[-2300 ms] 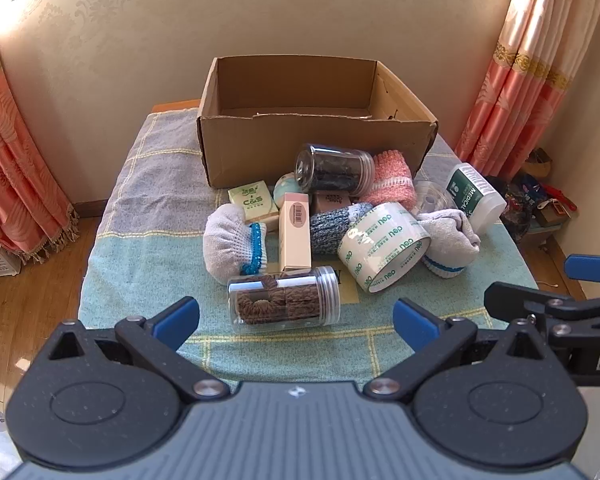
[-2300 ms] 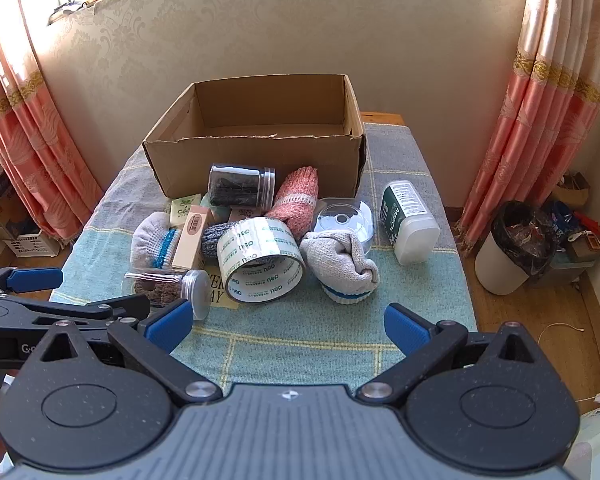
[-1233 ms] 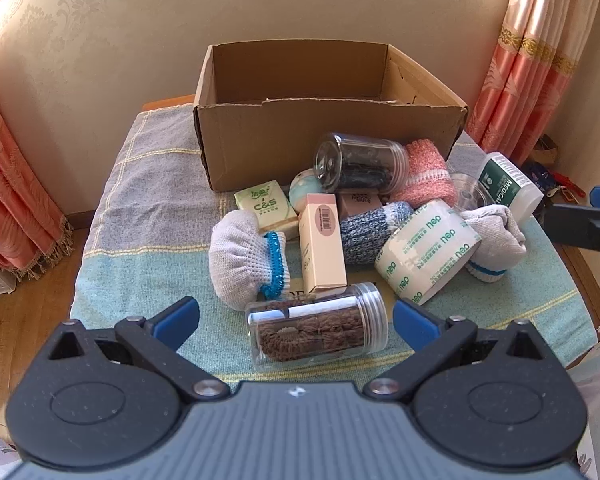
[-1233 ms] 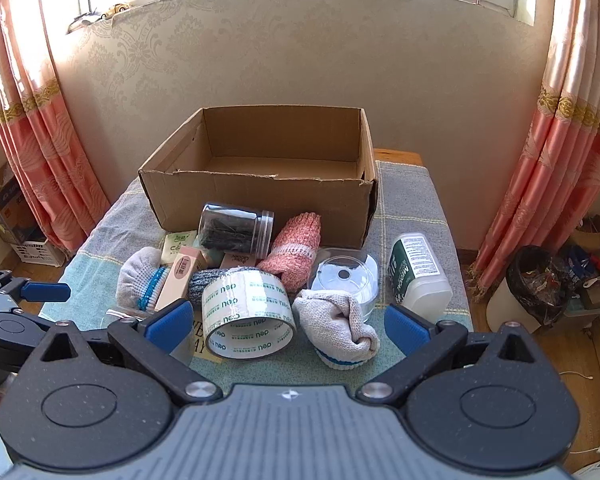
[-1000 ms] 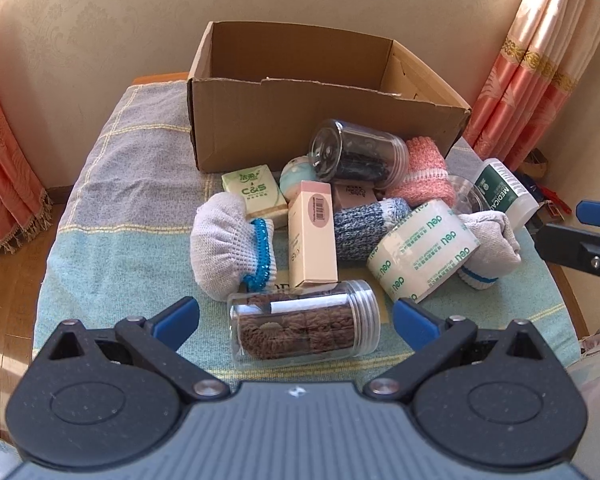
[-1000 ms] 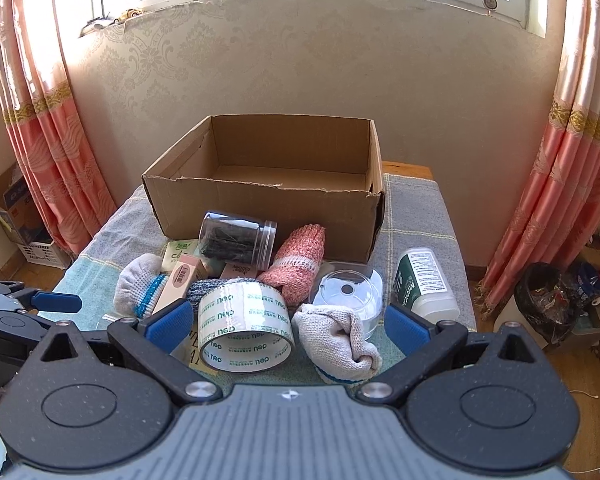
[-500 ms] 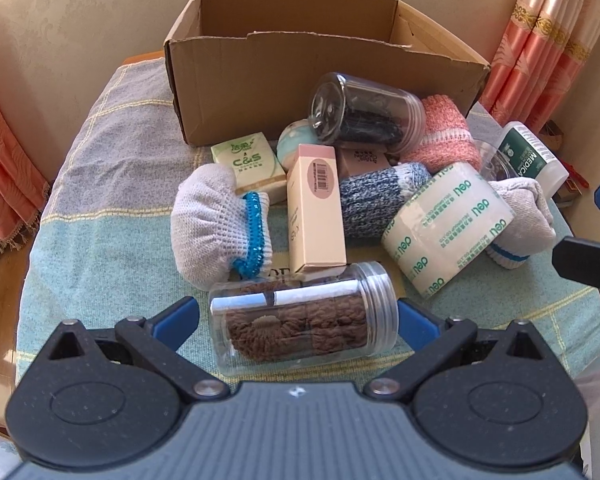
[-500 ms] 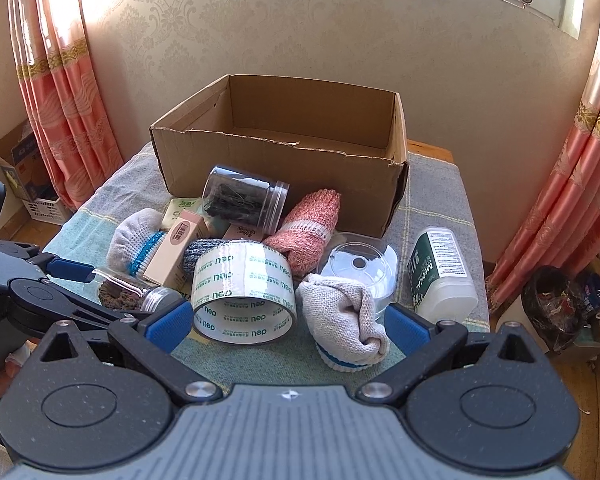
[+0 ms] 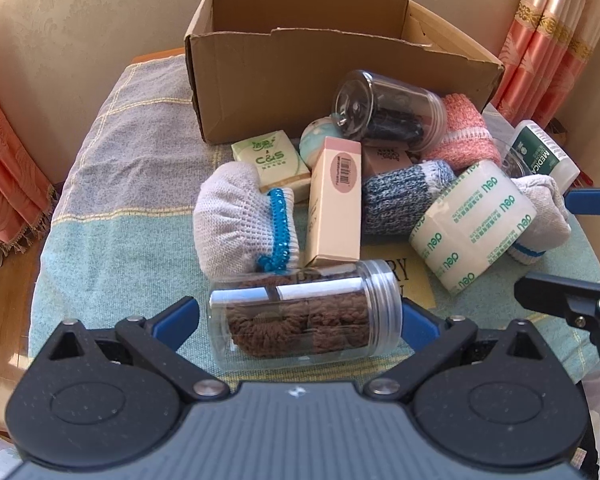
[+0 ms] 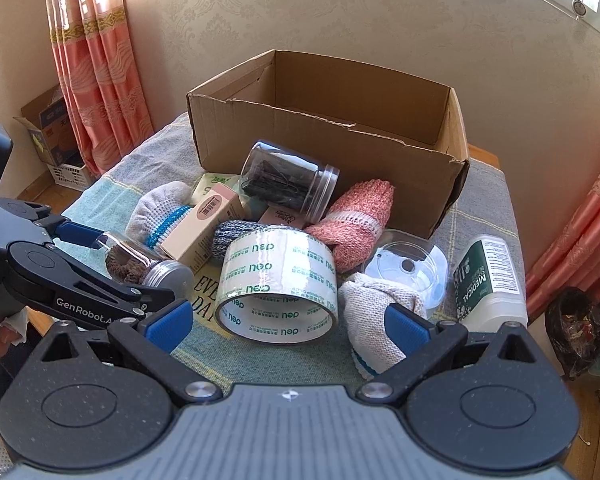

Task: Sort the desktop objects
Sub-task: 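Close the left tool on the hair-tie jar while the right tool grips the tape roll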

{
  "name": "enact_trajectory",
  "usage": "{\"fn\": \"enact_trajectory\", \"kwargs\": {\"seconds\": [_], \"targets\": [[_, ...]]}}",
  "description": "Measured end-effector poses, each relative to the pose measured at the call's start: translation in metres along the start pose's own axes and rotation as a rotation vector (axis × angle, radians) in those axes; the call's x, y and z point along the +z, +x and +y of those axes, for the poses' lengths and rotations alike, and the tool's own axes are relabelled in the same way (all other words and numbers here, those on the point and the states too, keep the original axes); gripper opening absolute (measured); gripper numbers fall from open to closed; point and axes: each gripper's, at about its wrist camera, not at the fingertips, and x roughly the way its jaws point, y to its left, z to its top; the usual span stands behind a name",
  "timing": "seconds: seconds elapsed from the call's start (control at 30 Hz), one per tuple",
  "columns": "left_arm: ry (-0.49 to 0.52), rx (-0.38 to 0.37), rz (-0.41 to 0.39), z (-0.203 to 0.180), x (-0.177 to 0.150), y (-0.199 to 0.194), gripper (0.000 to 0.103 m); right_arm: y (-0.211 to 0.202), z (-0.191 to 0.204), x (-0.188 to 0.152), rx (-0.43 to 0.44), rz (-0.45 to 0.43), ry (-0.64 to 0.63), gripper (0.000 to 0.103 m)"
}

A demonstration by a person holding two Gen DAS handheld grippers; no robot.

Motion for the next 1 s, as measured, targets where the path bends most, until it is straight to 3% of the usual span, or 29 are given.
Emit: {"fn": "enact_trajectory", "kwargs": {"seconds": [0.3, 0.5, 1.0], "targets": [[0.011, -0.002, 0.008, -0.001, -0.001, 0.006, 0.102, 0.015, 0.011, 0.002, 0.018, 0.026, -0.036, 0.103], [0.028, -0.024, 0.003, 0.003, -0.001, 0.004, 0.093, 0.025, 0.013, 0.004, 0.039, 0.032, -0.040, 0.103], [0.033, -0.037, 0.029, 0.013, 0.002, 0.005, 0.093, 0.053, 0.005, 0.003, 0.038, 0.057, -0.028, 0.103]]}}
